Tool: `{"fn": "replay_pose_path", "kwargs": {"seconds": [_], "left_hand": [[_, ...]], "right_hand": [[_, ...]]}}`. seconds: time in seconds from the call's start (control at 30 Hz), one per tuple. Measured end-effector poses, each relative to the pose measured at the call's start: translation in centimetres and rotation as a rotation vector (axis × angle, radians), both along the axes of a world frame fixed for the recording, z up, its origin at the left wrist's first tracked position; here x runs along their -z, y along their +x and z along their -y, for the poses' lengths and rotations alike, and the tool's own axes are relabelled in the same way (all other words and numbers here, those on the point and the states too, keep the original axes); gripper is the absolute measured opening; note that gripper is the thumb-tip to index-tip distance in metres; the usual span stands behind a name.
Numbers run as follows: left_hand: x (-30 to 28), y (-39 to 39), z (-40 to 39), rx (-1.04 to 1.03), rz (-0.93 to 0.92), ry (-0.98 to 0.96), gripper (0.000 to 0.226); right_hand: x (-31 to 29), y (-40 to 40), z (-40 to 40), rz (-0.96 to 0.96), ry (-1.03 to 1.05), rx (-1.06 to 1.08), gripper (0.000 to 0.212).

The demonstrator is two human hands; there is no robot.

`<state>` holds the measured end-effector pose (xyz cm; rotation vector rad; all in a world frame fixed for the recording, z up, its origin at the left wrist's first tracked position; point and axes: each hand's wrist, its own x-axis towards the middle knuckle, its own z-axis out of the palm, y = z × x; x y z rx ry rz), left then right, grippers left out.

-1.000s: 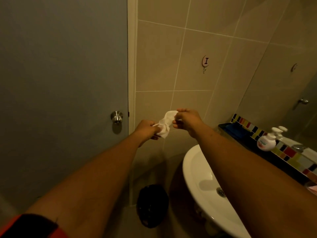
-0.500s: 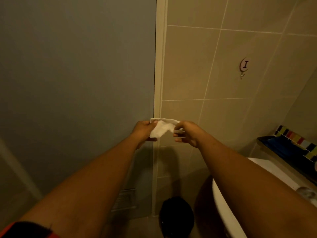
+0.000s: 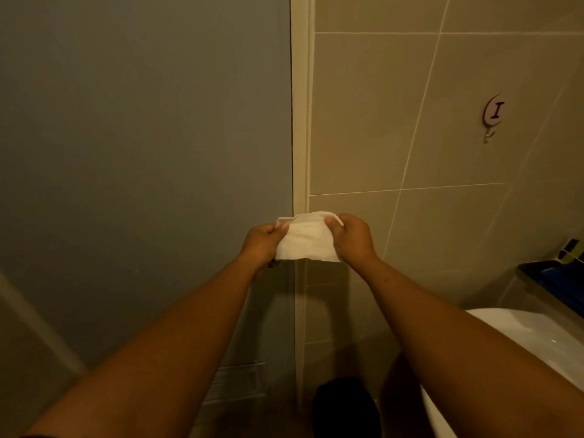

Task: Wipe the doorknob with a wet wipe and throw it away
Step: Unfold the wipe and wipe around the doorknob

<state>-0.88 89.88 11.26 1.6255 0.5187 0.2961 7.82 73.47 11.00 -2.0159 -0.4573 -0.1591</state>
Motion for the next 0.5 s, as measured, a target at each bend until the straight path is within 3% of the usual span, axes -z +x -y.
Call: {"fn": "replay_pose_path", "kwargs": {"seconds": [0.17,0.3,0.5], "left_hand": [[0.2,0.9,-1.1,-0.085,-0.044,-0.148,0.049],[0.9,1.3,-1.0,-0.149,-0.017,-0.112,0.049],[2.3,2.5,-1.2,-0.225,0.016,0.105,0.042]], "right_hand": [[1.0,1.3,-0.8,-0.02,-0.076,-0.172,0.029],[1.8,2.3,-1.6,-0.045,-0.055,-0.145,0.033],[2.8,3.0,-3.1,-0.055,-0.038,-0.096,0.036]]}}
